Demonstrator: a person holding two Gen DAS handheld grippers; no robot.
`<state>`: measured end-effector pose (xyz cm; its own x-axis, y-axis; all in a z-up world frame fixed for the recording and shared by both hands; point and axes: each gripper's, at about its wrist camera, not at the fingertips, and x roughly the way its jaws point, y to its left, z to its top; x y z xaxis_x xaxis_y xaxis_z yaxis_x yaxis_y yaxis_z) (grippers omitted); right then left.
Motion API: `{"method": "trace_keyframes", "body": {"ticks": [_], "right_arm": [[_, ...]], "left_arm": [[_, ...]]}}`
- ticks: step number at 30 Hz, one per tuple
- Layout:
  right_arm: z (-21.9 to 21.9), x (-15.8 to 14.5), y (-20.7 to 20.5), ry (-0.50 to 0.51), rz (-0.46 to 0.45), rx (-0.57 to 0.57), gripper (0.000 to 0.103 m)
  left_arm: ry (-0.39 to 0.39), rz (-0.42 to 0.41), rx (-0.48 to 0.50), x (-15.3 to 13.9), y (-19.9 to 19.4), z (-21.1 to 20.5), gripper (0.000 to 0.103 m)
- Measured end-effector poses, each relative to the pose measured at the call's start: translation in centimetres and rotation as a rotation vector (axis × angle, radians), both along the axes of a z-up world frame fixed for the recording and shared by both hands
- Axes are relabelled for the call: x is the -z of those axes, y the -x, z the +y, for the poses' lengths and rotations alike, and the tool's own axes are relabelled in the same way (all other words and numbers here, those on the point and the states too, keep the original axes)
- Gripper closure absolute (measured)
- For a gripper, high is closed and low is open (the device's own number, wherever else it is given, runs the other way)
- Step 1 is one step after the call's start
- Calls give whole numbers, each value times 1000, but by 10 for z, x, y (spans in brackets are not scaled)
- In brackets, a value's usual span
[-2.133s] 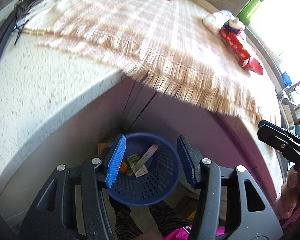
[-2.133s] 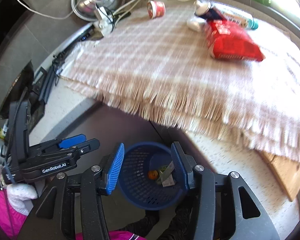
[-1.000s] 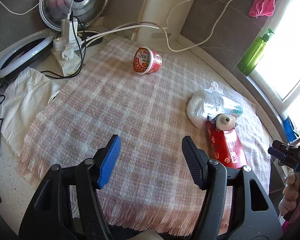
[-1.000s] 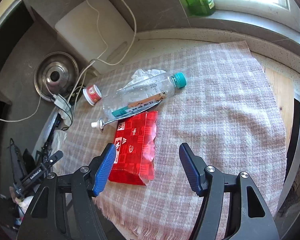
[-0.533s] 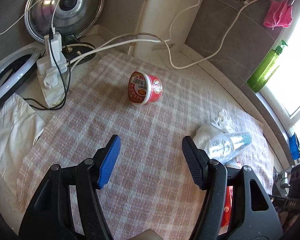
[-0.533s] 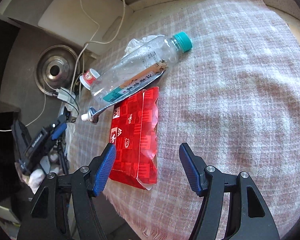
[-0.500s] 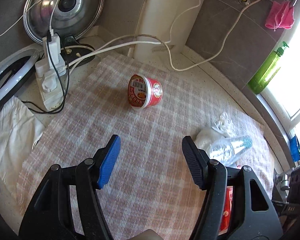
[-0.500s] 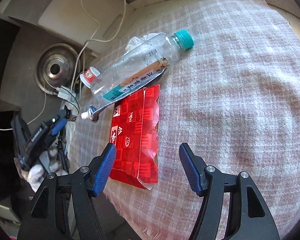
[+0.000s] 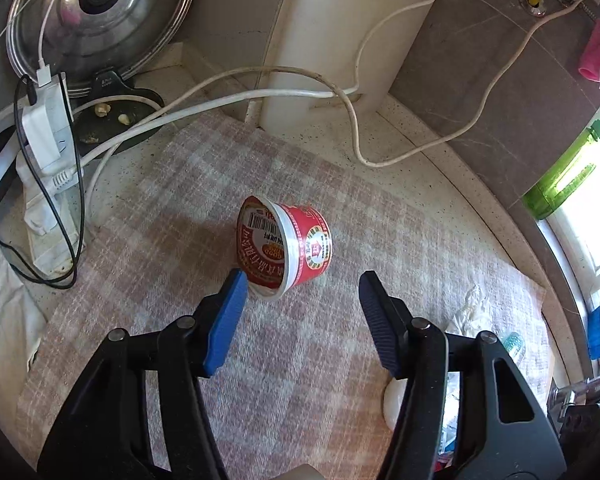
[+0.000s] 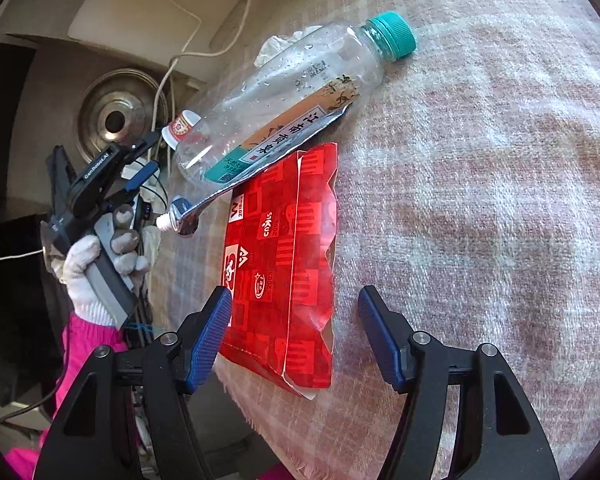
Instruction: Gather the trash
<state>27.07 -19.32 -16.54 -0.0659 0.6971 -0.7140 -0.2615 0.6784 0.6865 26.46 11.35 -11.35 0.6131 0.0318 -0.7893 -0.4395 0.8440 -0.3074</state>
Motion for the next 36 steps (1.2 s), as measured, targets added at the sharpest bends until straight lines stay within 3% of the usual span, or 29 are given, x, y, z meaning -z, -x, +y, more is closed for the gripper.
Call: {"method": "trace_keyframes", "body": {"ticks": [4,8,10,11,17,20,23,28,36], "right_arm": [[3,3,-7,-37,29,5,38],[10,7,-8,-60,40,-7,38],[14,8,-8,-70,42,-19,37],[17,8,-8,-74,45,-27,37],[30,7,-4,-47,3,-62,41],[34,7,0,-18,-16,-83,57],[33,9,1,-38,4,-66,63],[30,-5,5,-67,-24,-52,84],[35,-34,16,8,-165,-77,89]], "left_arm": [[32,9,-9,10,-14,8,50],[30,21,9,18,-26,7,58],[26,29,10,22,-32,6,64],[36,30,15,25,-34,6,72],[55,4,38,27,-42,1,87],[42,11,51,27,-44,-3,98],[49,2,52,26,-42,-3,100],[59,-21,56,19,-29,-3,100],[78,-42,68,8,8,-4,100]]}}
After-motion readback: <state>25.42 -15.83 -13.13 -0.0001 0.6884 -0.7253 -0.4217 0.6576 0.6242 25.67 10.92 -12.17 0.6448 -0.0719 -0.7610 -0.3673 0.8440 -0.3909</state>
